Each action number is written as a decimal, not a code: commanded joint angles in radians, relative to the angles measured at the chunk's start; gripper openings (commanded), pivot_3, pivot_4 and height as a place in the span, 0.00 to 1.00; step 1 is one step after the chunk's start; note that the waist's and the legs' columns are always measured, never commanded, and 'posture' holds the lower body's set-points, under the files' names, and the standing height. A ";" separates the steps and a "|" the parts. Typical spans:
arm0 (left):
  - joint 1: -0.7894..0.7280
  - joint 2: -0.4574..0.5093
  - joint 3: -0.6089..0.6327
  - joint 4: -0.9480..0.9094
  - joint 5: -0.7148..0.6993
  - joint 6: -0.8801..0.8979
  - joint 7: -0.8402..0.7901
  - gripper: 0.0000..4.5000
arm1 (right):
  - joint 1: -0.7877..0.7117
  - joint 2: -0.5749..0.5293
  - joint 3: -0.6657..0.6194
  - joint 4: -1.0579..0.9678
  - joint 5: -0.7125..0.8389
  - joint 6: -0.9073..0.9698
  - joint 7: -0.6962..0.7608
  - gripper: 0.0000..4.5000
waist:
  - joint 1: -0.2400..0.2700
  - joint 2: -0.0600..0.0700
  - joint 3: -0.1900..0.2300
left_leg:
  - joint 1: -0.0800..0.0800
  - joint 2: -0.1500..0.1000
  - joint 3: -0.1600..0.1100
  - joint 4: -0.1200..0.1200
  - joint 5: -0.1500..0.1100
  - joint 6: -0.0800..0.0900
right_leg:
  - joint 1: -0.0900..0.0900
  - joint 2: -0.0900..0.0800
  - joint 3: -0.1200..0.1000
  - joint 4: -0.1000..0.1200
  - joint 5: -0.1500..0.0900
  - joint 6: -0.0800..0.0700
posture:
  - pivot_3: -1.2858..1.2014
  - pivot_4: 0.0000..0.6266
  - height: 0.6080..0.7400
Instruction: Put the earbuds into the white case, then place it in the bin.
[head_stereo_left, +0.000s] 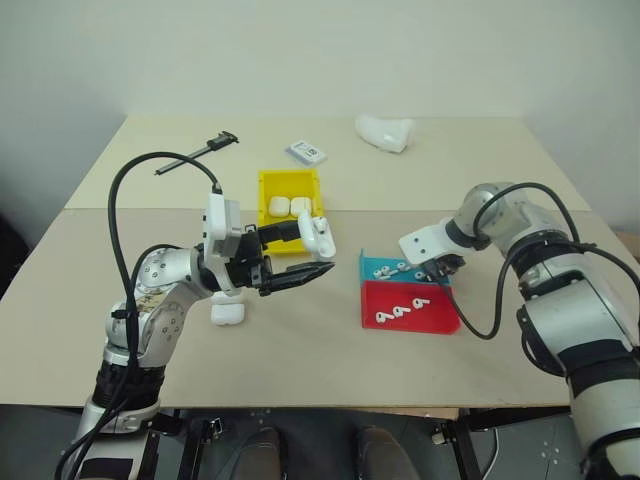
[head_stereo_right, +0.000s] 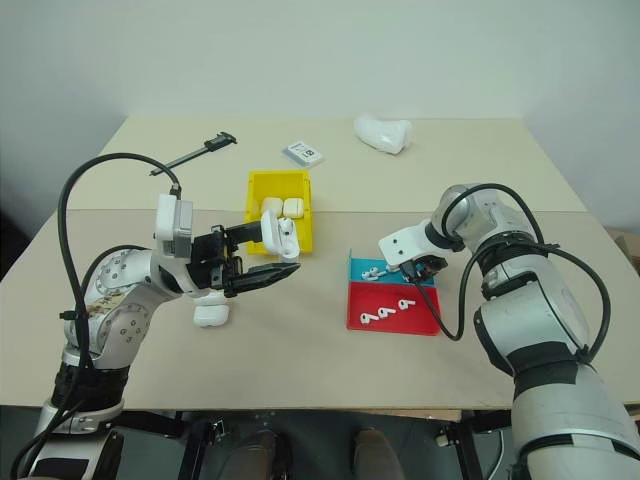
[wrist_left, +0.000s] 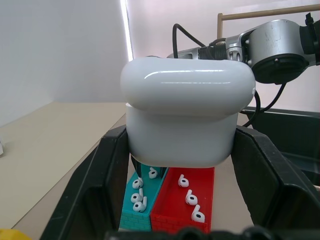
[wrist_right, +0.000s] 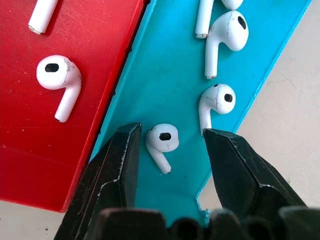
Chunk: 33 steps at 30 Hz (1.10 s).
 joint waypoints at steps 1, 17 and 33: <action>-0.007 0.006 0.016 -0.034 -0.021 -0.008 0.000 0.62 | 0.011 -0.022 -0.021 -0.024 0.020 -0.024 0.029 0.44 | 0.000 0.000 0.000 | 0.000 0.000 0.000 0.000 0.000 0.000 | 0.000 0.000 0.000 0.000 0.000 0.000 | 0.52 0.24 1.00; -0.012 0.004 0.012 -0.029 -0.017 -0.012 -0.004 0.62 | 0.026 -0.011 -0.008 -0.017 0.002 -0.023 0.011 0.44 | -0.001 0.000 0.000 | 0.000 0.000 0.000 0.000 0.000 0.000 | 0.000 0.000 0.000 0.000 0.000 0.000 | 0.52 0.24 1.00; 0.001 0.007 0.016 -0.043 -0.020 -0.009 0.004 0.62 | 0.036 0.003 -0.004 0.002 -0.007 -0.009 -0.004 0.35 | -0.003 0.000 0.000 | 0.003 0.000 0.000 0.000 0.000 0.000 | 0.002 0.000 0.000 0.000 0.000 0.000 | 0.52 0.24 1.00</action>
